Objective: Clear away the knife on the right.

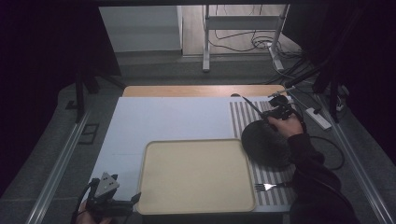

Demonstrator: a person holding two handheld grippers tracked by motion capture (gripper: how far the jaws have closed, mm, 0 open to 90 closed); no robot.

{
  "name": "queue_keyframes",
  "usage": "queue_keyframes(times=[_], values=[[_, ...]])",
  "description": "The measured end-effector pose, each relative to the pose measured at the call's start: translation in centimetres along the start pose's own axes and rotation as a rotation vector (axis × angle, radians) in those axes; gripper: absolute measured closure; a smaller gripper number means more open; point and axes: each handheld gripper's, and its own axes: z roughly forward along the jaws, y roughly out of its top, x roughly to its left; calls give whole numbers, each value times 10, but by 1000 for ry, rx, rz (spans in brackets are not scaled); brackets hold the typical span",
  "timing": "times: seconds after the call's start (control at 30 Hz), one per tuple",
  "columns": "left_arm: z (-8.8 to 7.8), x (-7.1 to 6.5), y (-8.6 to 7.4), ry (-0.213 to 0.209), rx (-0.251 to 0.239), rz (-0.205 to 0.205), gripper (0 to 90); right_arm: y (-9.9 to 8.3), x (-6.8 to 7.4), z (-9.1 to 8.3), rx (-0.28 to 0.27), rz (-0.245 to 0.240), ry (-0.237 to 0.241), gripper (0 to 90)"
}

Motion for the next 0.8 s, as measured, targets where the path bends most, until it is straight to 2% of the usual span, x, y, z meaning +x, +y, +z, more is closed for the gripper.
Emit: queue_keyframes(times=[0.17, 0.3, 0.37, 0.43, 0.47, 0.5, 0.77, 0.8], values=[[0, 0, 0, 0, -2, -1, 1, -5, 20, -8, -7, -19, 19, 777], [0, 0, 0, 1, -3, -2, 1, -10, 29, -13, -15, -17, 29, 777], [0, 0, 0, 1, -4, -2, 0, -15, 38, -18, -22, -20, 41, 777], [0, 0, 0, 2, -4, -3, 0, -17, 42, -20, -24, -24, 45, 777], [0, 0, 0, 2, -4, -3, 0, -21, 48, -23, -26, -29, 54, 777], [0, 0, 0, 2, -4, -3, 0, -21, 48, -23, -26, -29, 54, 777], [-1, 0, 0, 3, -5, -3, 0, -35, 74, -36, -33, -49, 72, 777], [-1, 0, 0, 3, -5, -2, 0, -40, 81, -38, -28, -54, 77, 777]])
